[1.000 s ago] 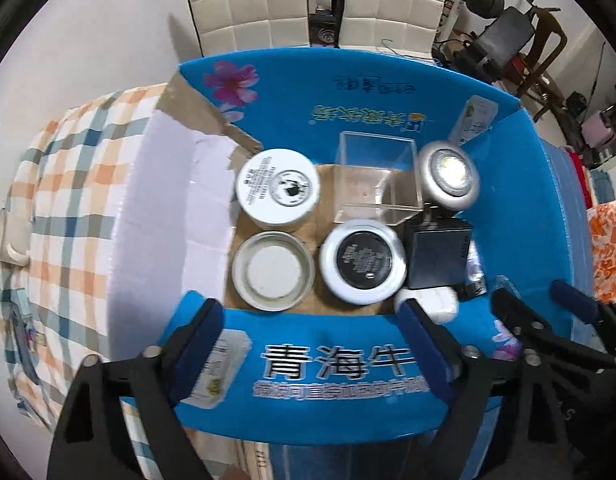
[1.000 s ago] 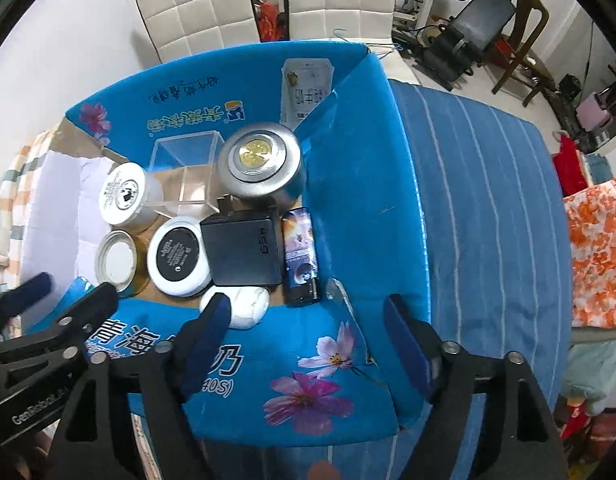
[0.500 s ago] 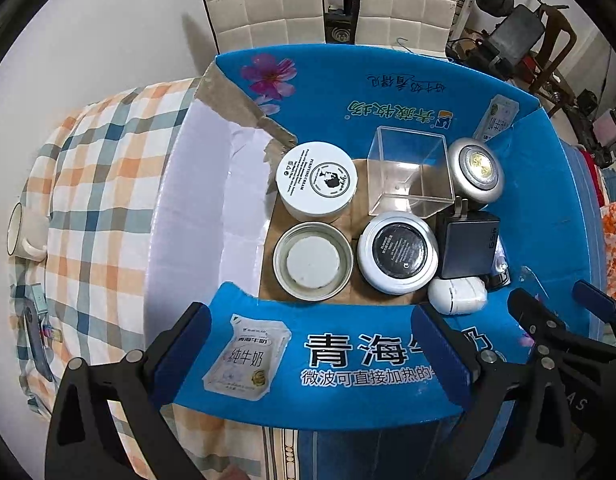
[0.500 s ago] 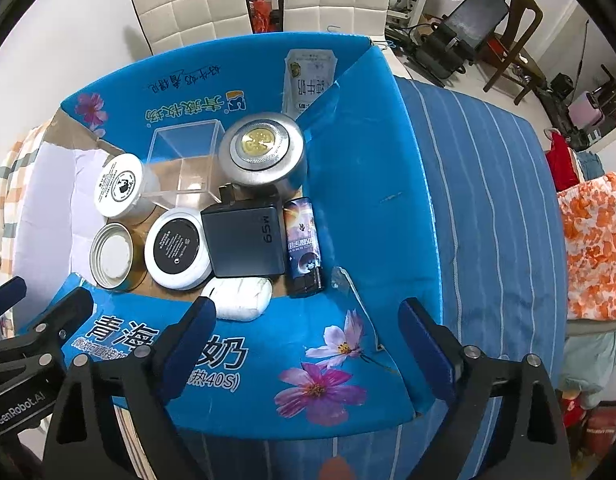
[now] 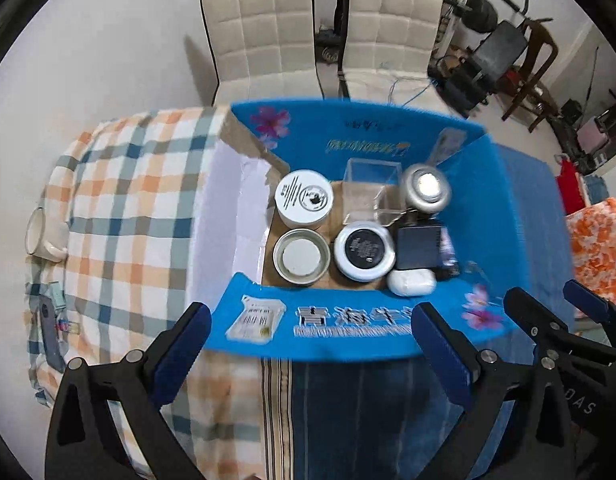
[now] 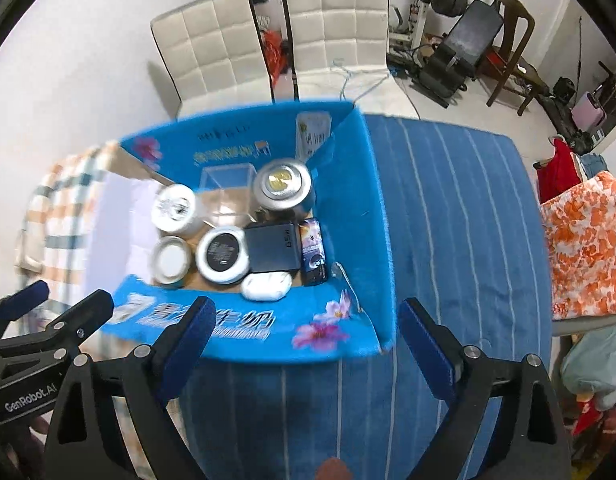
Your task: Organize rigid objects
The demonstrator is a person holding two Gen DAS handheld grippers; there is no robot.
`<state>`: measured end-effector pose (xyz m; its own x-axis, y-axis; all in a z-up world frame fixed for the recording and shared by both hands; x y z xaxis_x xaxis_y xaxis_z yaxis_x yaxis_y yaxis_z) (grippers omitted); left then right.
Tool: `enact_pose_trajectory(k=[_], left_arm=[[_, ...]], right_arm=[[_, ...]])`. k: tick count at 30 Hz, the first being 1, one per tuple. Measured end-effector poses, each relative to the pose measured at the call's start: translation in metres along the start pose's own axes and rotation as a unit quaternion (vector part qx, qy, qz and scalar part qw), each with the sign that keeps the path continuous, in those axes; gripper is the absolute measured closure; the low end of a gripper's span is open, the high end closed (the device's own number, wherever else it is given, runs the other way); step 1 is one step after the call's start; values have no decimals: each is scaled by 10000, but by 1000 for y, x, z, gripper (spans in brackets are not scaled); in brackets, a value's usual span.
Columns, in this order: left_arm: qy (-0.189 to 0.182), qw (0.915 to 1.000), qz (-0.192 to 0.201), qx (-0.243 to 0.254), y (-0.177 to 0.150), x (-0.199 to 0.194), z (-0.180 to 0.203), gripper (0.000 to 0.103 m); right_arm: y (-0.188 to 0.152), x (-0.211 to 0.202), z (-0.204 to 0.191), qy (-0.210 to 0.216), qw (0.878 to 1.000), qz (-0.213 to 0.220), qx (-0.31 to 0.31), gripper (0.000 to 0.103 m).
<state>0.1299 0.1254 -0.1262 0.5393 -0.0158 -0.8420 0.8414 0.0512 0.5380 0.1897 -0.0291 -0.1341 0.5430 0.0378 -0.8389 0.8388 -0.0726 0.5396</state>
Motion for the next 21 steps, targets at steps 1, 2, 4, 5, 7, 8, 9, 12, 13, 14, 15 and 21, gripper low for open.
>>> enact_pose_trajectory(k=[1, 2, 4, 5, 7, 8, 9, 12, 13, 14, 15, 21], left_arm=[[-33, 10000, 82, -12, 2, -11, 1, 0], [-53, 9998, 188, -29, 3, -27, 1, 0], [-85, 9995, 304, 16, 6, -51, 3, 0], [-81, 9993, 372, 50, 8, -61, 4, 0], [-92, 9984, 557, 96, 13, -86, 6, 0], [-115, 9980, 619, 106, 14, -96, 7, 0], [-119, 9977, 656, 117, 15, -102, 8, 0], [-90, 9972, 722, 151, 16, -123, 11, 0], [-86, 9969, 760, 163, 16, -130, 12, 0], [-87, 9966, 804, 152, 16, -135, 13, 0], [-104, 9962, 858, 122, 16, -142, 13, 0], [-98, 9950, 986, 104, 17, -159, 15, 0]], right_arm=[[1, -14, 1, 53, 10000, 73, 30, 8], [2, -28, 2, 85, 9998, 150, 32, 8], [4, -57, 2, 145, 9995, 296, 7, 8], [5, -72, 2, 180, 9992, 366, 12, 8], [5, -99, 3, 227, 9984, 509, 5, 8], [5, -109, 3, 240, 9981, 562, 0, 8], [5, -120, 3, 263, 9978, 605, 6, 8], [3, -144, 4, 338, 9973, 658, 25, 7], [4, -151, 5, 357, 9970, 681, 29, 7], [4, -160, 5, 365, 9968, 707, 25, 7], [4, -168, 6, 368, 9966, 732, 10, 7], [6, -204, 8, 262, 9951, 948, -79, 7]])
Point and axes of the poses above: each gripper's, at about its wrist camera, not at the fingertips, and x roughly the way its jaws point, z to its right, y to its top, the point moved 1 cm from there along x, roughly the way its jaws point, and after that the axes turned 15 degrees about z, right-handed, at the moved point
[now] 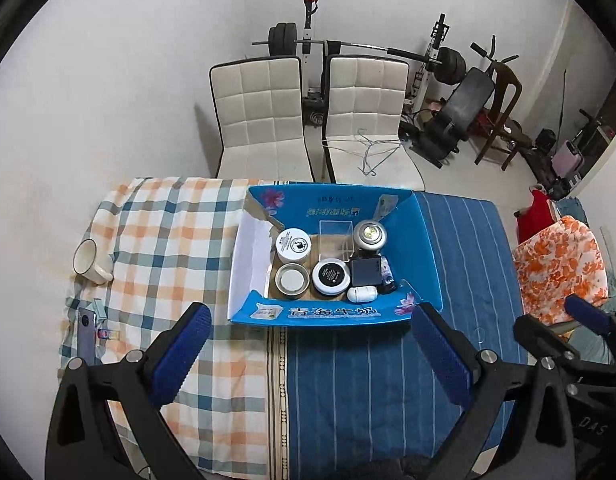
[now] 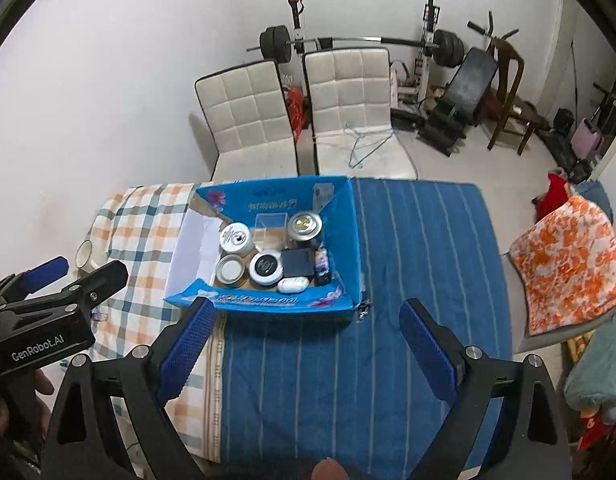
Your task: Organize rigid objects
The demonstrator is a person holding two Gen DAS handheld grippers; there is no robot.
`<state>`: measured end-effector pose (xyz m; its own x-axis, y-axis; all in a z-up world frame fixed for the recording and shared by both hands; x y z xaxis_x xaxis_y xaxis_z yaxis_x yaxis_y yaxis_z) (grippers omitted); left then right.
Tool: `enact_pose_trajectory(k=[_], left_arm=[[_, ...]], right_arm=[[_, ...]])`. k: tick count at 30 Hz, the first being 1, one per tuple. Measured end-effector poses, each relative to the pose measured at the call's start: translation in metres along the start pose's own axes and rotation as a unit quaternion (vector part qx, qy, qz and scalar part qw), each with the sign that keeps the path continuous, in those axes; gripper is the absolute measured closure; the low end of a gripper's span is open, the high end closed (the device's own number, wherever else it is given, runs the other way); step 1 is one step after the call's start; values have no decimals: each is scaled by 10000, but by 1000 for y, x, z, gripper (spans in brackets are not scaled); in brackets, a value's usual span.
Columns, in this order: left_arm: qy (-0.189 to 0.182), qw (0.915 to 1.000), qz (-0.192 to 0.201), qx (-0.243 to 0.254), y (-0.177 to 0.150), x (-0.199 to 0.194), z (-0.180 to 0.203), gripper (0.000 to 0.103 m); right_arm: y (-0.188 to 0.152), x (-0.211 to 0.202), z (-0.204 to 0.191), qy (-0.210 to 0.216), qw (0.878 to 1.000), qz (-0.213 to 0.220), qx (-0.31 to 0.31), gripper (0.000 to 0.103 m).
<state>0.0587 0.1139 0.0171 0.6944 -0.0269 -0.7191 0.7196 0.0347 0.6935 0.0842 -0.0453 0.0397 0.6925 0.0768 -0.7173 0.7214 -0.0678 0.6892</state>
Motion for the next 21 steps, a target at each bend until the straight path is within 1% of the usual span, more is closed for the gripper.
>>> enact_pose_trajectory(k=[4, 11, 21], left_arm=[[20, 10000, 6, 2, 0, 0, 1, 0], [82, 9999, -71, -20, -3, 8, 3, 0], [163, 9998, -85, -42, -5, 18, 1, 0]], right_arm=[[5, -3, 4, -162, 9998, 103, 29, 6], [11, 13, 15, -390, 9992, 99, 60, 6], [9, 32, 14, -427, 9991, 21, 13, 6]])
Point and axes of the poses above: each gripper's, at about its wrist camera, not at the fingertips, and x roughly the way its jaws point, z to its right, y to its top, the point moved 1 cm from there along x, roughly the way its jaws point, and after that the axes turned 15 degrees about z, right-handed, at the moved point
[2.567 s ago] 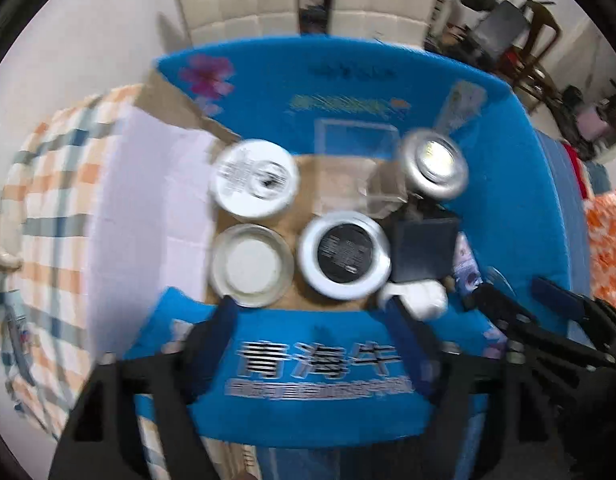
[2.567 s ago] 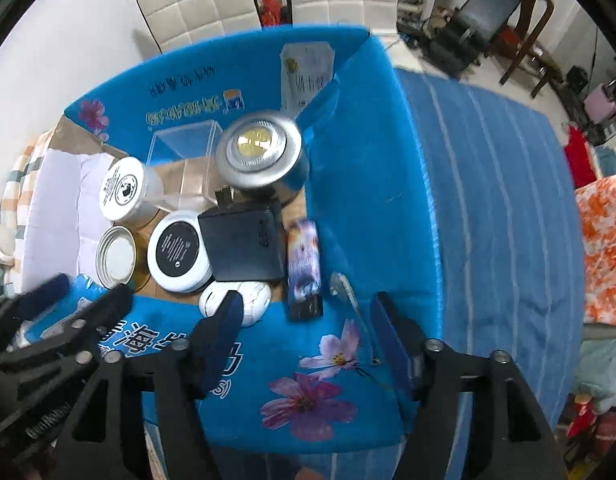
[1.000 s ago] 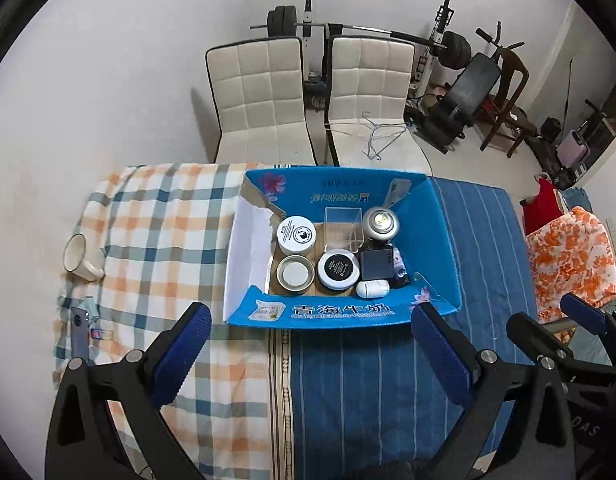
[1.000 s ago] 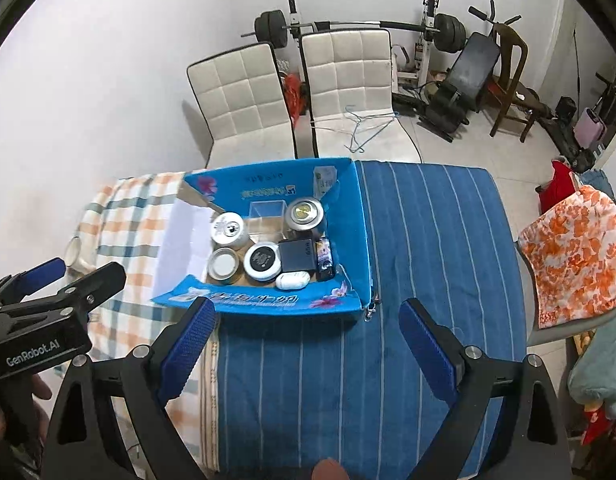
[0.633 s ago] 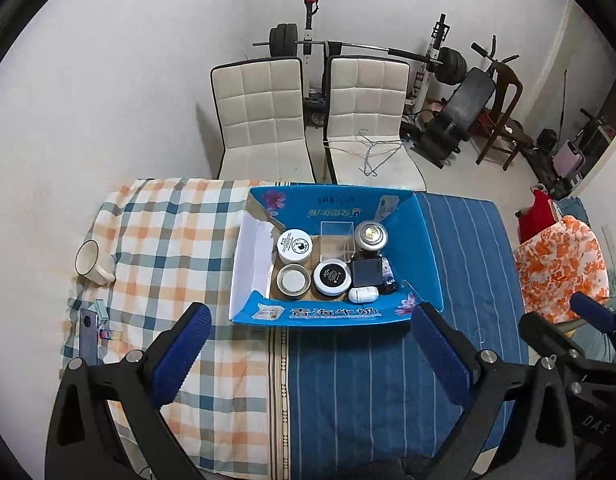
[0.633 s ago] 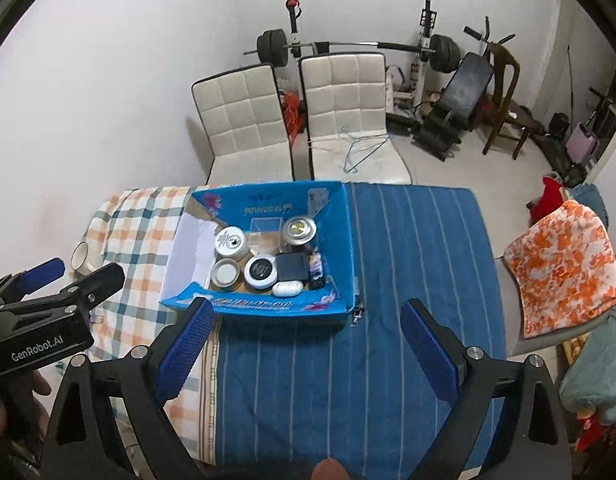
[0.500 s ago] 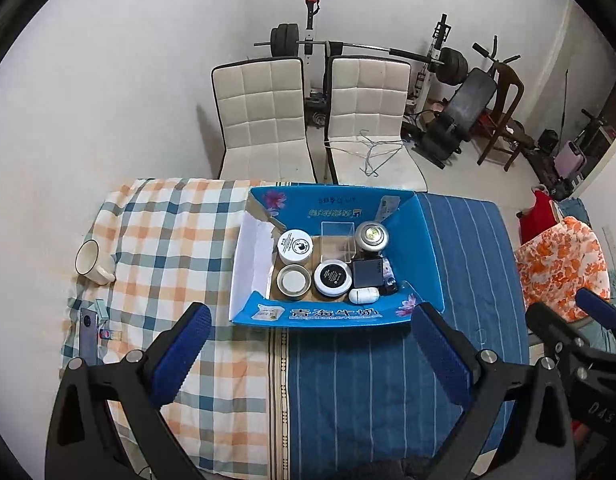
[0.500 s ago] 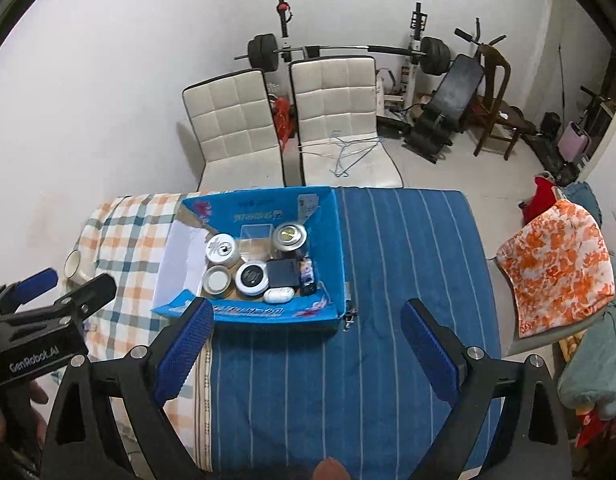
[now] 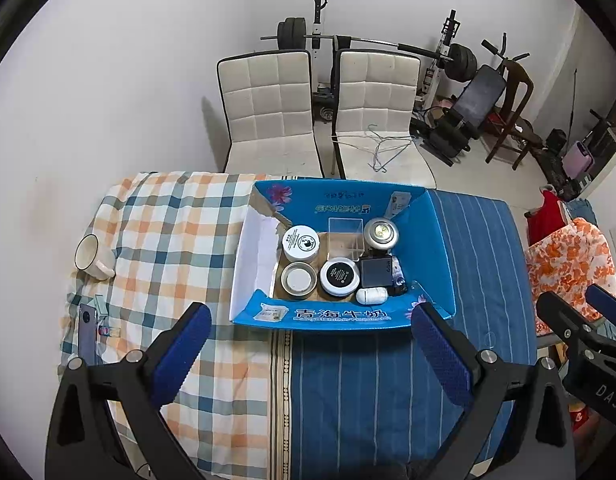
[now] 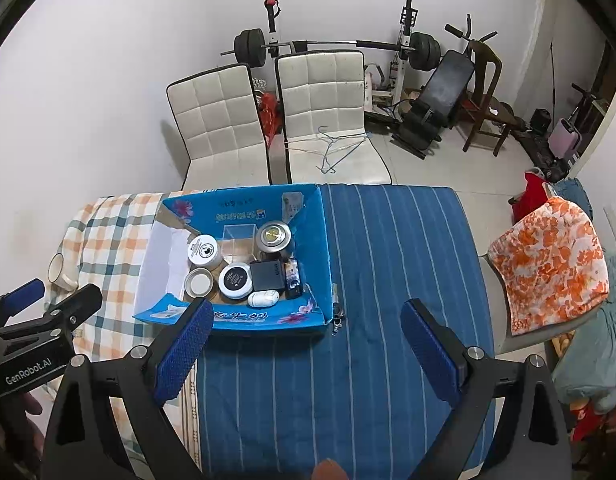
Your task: Organize rigid objects
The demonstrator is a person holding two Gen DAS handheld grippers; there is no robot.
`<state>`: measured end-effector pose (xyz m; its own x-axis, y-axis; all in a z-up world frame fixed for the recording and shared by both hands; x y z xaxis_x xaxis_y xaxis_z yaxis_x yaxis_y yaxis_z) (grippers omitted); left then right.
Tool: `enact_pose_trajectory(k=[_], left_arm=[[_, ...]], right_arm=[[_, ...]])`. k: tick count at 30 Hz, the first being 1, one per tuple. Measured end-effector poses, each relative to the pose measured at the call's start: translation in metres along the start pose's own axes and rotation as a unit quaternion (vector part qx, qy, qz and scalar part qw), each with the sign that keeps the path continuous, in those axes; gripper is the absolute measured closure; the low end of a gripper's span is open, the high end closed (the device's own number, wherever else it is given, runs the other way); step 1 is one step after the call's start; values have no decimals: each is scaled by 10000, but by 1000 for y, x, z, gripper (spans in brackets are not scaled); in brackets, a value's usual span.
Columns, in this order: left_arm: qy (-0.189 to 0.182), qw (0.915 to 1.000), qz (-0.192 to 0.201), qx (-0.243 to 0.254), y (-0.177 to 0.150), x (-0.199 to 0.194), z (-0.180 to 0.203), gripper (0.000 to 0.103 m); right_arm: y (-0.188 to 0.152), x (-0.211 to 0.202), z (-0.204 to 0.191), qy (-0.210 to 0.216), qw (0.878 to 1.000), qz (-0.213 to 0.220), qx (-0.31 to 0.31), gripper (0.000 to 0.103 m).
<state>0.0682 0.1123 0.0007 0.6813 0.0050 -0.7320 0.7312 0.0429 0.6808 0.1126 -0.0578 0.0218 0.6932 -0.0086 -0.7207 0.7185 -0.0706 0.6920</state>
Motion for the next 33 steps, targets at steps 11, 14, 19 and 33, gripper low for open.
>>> enact_pose_trajectory(k=[11, 14, 19, 33], left_arm=[[0, 10000, 2, -5, 0, 1, -1, 0], [17, 10000, 2, -9, -1, 3, -1, 0], [26, 10000, 3, -4, -2, 5, -2, 0], [44, 9999, -88, -18, -7, 10, -9, 0]], right_arm=[[1, 4, -3, -7, 10000, 15, -18, 6], [1, 4, -3, 6, 10000, 13, -6, 6], [1, 6, -4, 9, 10000, 7, -36, 6], [-6, 8, -4, 39, 10000, -44, -36, 6]])
Point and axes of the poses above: each gripper's, at about its wrist camera, not at the fingertips, and x roughly the way its jaws point, z to its right, y to its top, the point moved 1 cm from there along x, roughly the way its jaws point, and after that the axes turned 15 degrees about z, right-handed, at the moved point
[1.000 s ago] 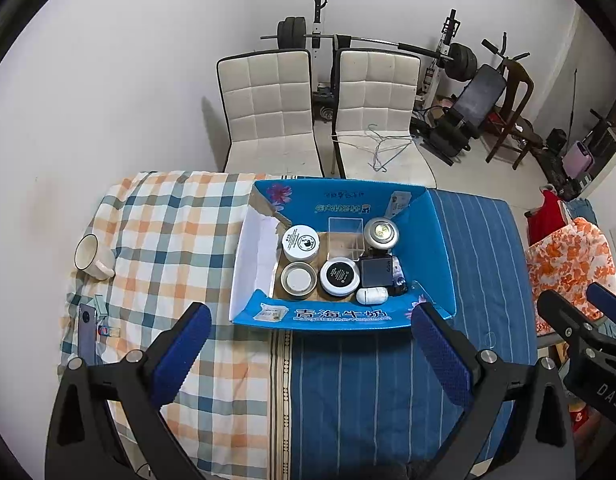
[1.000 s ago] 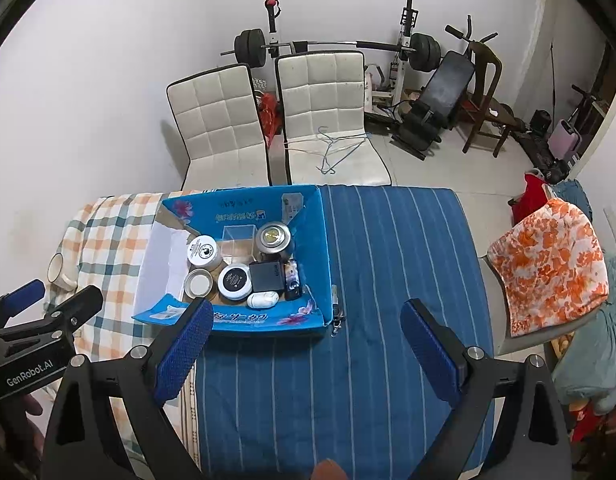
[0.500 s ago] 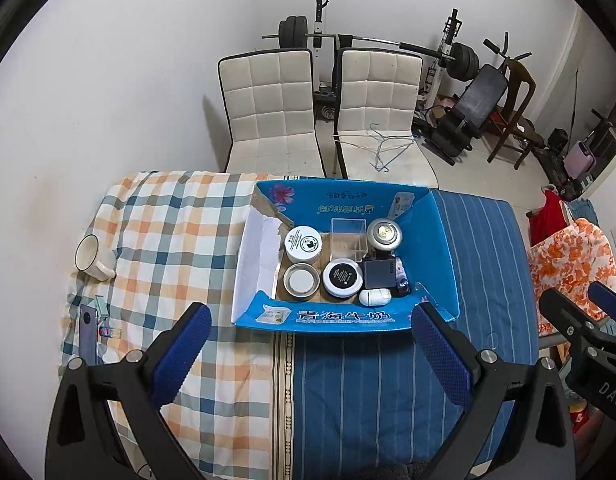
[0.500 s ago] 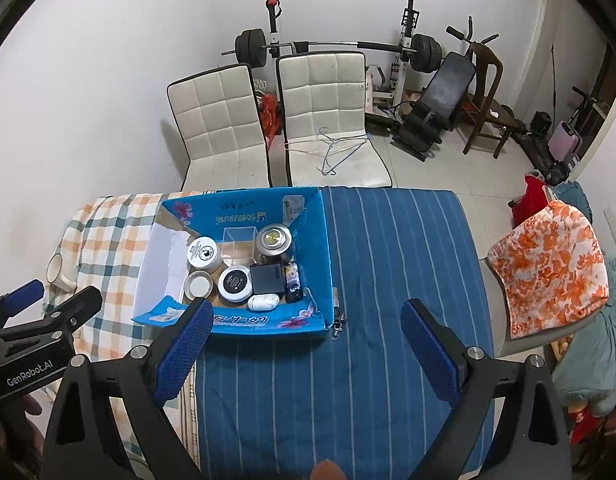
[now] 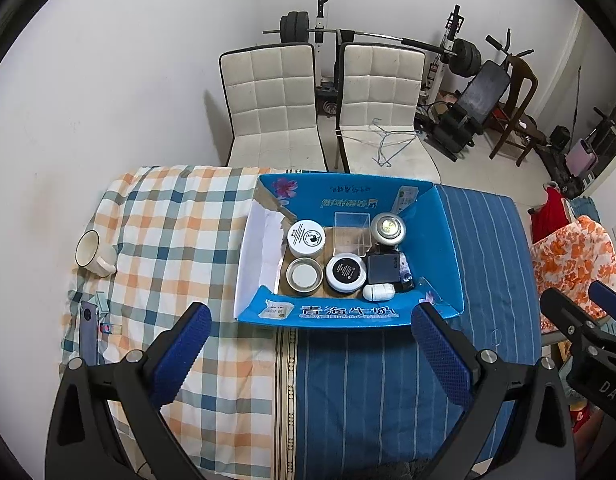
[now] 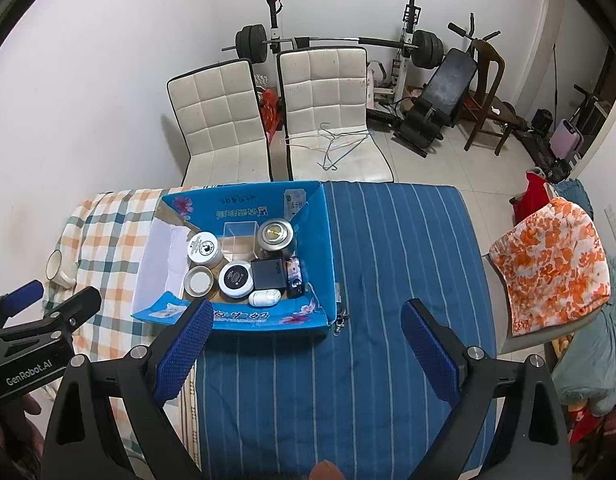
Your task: Organize rigid objects
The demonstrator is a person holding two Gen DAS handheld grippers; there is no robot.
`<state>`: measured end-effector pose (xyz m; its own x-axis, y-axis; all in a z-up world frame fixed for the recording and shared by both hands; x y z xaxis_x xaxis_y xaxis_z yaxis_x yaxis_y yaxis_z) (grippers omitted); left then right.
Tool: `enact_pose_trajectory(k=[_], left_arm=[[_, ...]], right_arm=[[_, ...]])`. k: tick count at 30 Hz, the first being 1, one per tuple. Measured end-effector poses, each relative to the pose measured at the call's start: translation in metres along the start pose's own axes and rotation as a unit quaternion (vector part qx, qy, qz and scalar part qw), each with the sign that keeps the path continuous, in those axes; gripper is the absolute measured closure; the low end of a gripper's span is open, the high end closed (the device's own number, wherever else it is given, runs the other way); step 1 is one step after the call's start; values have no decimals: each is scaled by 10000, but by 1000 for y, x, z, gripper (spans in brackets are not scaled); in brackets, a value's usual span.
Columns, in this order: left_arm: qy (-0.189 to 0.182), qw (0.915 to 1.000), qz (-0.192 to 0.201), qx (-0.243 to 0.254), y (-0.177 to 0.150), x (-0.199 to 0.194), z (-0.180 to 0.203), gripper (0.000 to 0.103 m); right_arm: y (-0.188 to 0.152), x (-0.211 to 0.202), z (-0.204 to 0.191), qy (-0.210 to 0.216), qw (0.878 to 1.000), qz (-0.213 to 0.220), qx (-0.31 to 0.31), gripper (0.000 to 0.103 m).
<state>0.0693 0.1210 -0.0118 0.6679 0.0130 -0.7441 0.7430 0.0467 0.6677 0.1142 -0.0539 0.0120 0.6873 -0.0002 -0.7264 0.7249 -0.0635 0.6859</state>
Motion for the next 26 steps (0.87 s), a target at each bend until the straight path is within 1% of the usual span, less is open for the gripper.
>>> enact_pose_trajectory(k=[12, 26], left_arm=[[24, 10000, 8, 0, 0, -1, -5, 0], [55, 9999, 85, 89, -1, 1, -7, 0]], right_arm=[[-2, 0, -1, -22, 10000, 61, -16, 6], [-2, 2, -4, -10, 10000, 3, -22, 6]])
Point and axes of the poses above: each gripper's, at about its wrist camera, not at the fingertips, and x roughly the way its jaws point, z to its right, y to its top, the point moved 1 cm from there along x, roughly the way its jaws point, and after that the axes turned 15 degrees about z, right-handed, at the moved point
